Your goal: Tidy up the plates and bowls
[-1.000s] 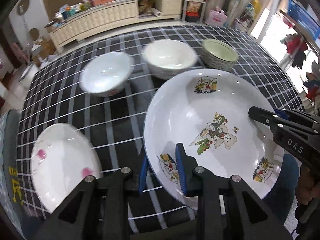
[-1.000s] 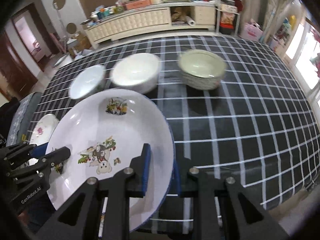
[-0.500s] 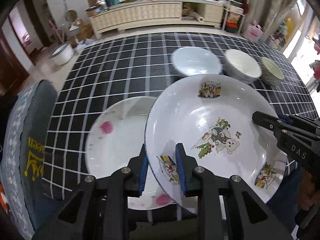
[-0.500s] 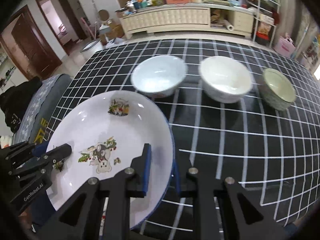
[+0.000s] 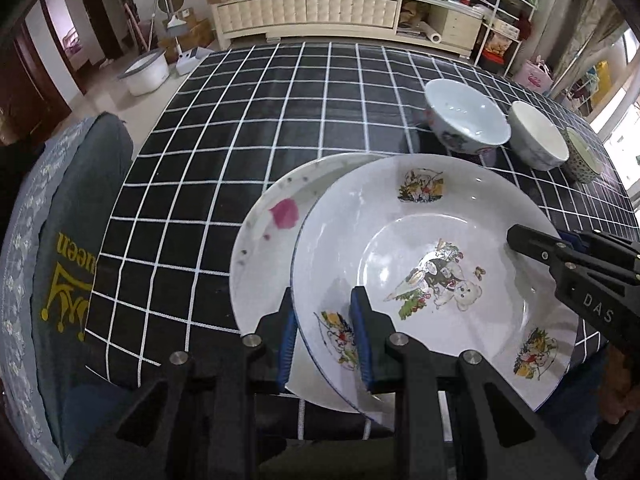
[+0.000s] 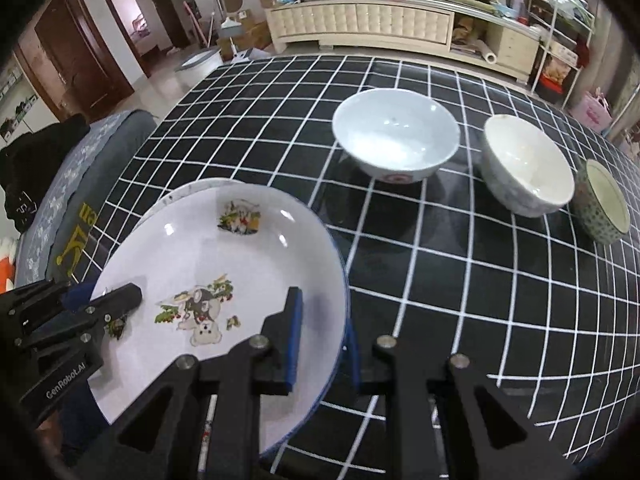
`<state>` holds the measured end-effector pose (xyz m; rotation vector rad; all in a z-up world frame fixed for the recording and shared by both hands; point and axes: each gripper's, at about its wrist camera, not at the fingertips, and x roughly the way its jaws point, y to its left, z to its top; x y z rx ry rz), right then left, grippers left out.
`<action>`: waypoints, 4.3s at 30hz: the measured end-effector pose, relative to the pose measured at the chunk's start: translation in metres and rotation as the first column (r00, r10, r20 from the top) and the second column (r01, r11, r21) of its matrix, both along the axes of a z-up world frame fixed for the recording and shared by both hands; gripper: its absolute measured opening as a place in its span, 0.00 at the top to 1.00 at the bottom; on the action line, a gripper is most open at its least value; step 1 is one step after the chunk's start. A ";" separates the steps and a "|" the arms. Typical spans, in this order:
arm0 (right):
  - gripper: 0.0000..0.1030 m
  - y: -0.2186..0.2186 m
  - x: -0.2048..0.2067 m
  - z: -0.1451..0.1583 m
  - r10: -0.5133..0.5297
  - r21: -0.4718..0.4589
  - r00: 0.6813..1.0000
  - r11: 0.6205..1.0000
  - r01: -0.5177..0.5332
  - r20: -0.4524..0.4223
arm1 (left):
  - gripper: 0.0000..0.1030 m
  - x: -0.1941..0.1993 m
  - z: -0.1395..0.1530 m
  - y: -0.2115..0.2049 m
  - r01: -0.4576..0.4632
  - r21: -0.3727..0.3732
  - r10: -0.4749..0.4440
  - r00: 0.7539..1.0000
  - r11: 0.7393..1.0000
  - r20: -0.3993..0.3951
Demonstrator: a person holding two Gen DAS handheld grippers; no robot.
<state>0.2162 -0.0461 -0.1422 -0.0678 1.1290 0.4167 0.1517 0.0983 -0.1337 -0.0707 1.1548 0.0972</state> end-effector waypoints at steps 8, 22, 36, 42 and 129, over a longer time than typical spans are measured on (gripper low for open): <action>0.77 0.019 0.004 -0.007 0.023 -0.039 1.000 0.999 -0.023 -0.009 | 0.77 0.003 -0.012 0.017 -0.021 -0.016 0.021 1.000 1.000 -0.015; 0.77 0.027 0.008 -0.015 0.011 -0.069 0.999 0.998 -0.014 -0.032 | 0.80 0.003 -0.027 0.028 -0.012 -0.025 0.012 0.999 1.000 -0.030; 0.76 0.025 0.000 -0.021 -0.026 -0.043 0.999 0.999 0.024 -0.044 | 0.77 -0.001 -0.025 0.041 -0.042 -0.120 0.040 0.999 0.992 -0.013; 0.75 0.029 -0.004 -0.015 0.004 -0.082 1.000 0.997 -0.003 0.002 | 0.72 -0.004 -0.021 0.039 -0.025 -0.105 0.025 1.000 0.994 -0.005; 0.49 -0.068 0.152 0.002 -0.033 -0.027 0.998 0.999 0.034 0.060 | 0.53 0.228 -0.010 -0.081 0.227 0.025 -0.224 0.971 0.974 -0.080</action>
